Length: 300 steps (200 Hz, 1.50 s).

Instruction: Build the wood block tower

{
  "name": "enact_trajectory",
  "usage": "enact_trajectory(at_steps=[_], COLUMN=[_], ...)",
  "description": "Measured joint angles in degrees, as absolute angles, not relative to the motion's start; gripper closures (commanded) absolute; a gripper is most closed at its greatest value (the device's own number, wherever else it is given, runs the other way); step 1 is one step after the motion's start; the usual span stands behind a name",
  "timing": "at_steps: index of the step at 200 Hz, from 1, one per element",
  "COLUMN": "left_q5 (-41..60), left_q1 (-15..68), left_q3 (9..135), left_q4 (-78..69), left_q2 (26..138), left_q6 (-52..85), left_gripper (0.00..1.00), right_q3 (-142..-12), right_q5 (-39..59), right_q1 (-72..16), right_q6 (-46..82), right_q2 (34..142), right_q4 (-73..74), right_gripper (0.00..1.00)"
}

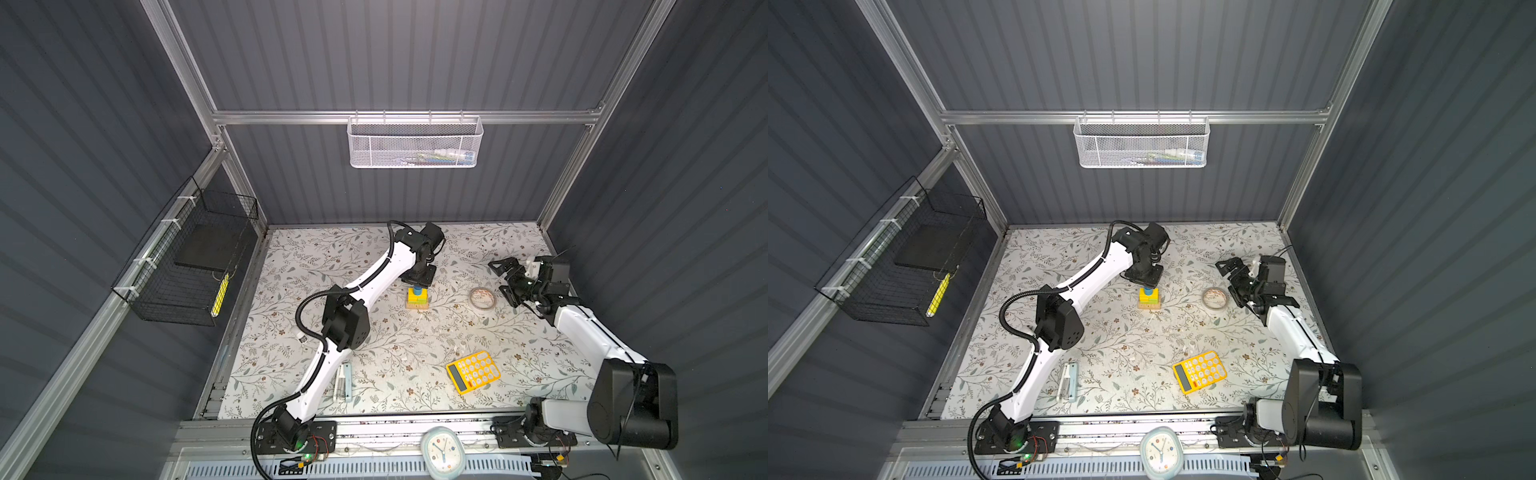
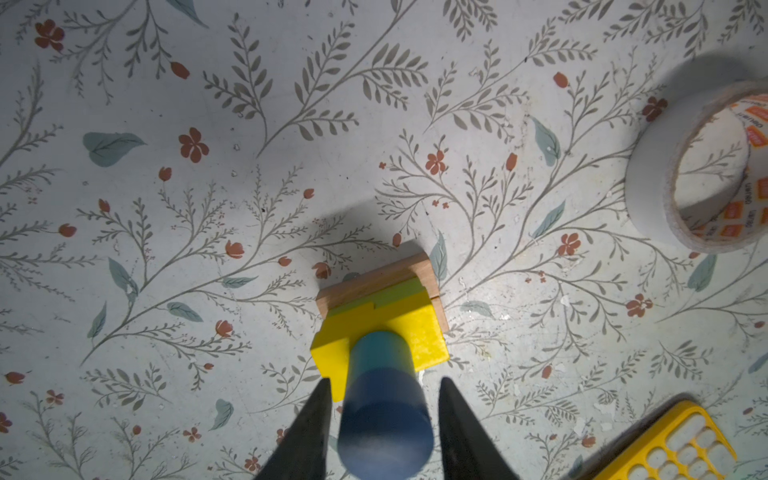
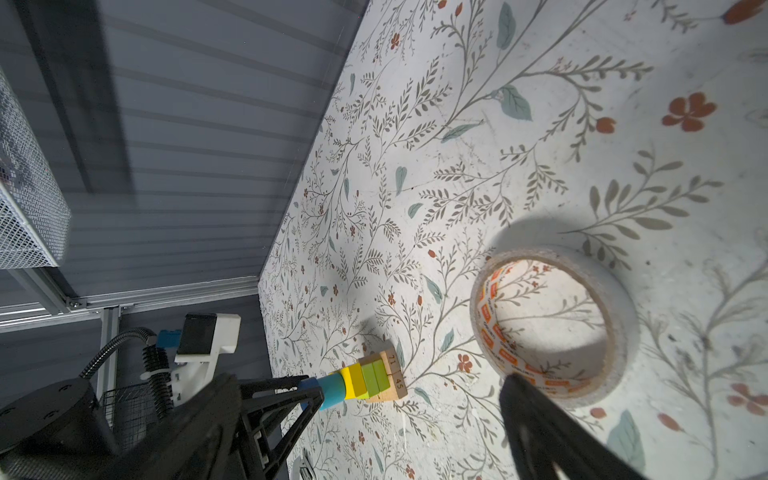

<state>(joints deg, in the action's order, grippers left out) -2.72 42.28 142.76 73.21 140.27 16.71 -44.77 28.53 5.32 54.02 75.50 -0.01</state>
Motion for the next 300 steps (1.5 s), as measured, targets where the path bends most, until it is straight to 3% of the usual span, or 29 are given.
enact_trajectory(at_steps=[102,175,245,300], left_q5=[-2.4,-2.3,-2.2,-2.3], left_q1=[42.3,42.3,42.3,42.3], left_q3=[141.3,141.3,140.9,140.3], left_q4=[72.8,72.1,69.7,68.4], left_q2=[140.3,140.3,140.0,139.4], left_q6=[16.7,16.7,17.2,17.6], left_gripper=[0.6,0.52,0.52,0.59], right_q3=[-44.8,-44.8,-44.8,-44.8], right_q5=[28.7,29.0,29.2,29.2], right_q1=[5.3,5.3,5.3,5.3], right_q6=[54.0,54.1,54.1,54.1], right_q2=[76.2,76.2,76.2,76.2], right_q4=[0.0,0.0,0.0,0.1], right_gripper=[0.01,0.01,0.01,0.01])
